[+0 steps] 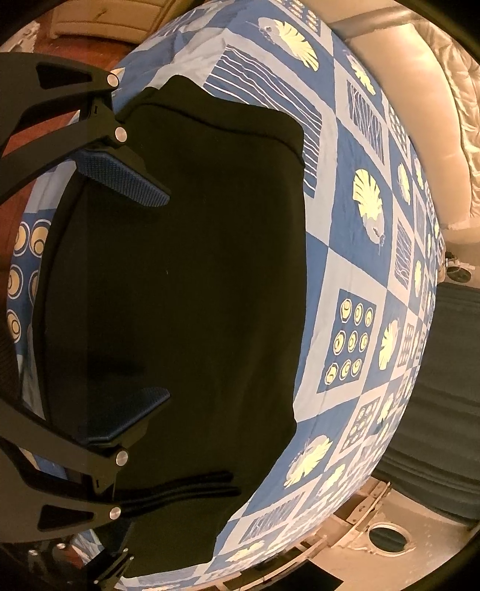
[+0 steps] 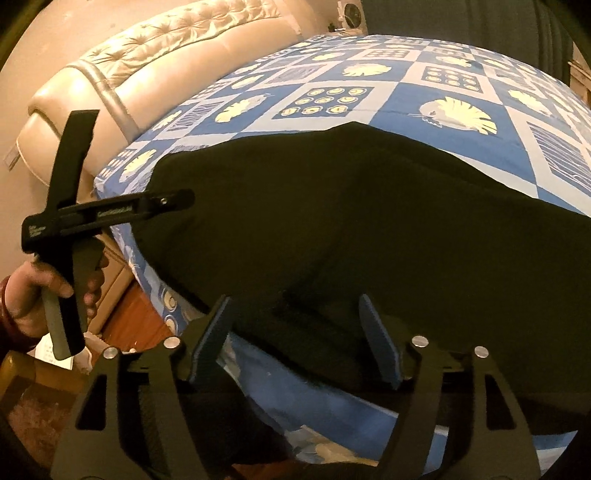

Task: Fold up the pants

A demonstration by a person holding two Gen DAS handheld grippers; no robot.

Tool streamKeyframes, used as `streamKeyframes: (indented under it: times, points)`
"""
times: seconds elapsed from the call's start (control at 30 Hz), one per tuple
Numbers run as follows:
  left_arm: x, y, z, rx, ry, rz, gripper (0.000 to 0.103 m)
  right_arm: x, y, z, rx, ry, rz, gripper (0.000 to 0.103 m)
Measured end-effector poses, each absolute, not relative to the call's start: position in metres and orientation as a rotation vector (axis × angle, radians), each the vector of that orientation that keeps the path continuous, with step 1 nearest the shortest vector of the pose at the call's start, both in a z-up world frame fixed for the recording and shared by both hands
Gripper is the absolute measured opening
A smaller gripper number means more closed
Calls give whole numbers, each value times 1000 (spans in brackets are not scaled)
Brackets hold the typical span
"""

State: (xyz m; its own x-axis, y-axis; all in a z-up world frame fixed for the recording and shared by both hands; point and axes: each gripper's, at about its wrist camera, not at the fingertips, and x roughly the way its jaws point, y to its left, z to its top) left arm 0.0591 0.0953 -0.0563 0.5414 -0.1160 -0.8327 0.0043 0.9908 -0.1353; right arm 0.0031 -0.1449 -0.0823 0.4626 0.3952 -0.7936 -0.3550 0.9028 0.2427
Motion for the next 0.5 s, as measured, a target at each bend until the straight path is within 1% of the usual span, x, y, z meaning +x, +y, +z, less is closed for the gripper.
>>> streamKeyframes:
  times: [0.27, 0.5]
  points:
    - [56, 113, -45, -210, 969, -134, 97, -19, -163, -70, 165, 882, 471, 72]
    - [53, 175, -34, -469, 947, -239, 97, -30, -186, -69, 287, 844, 462, 73]
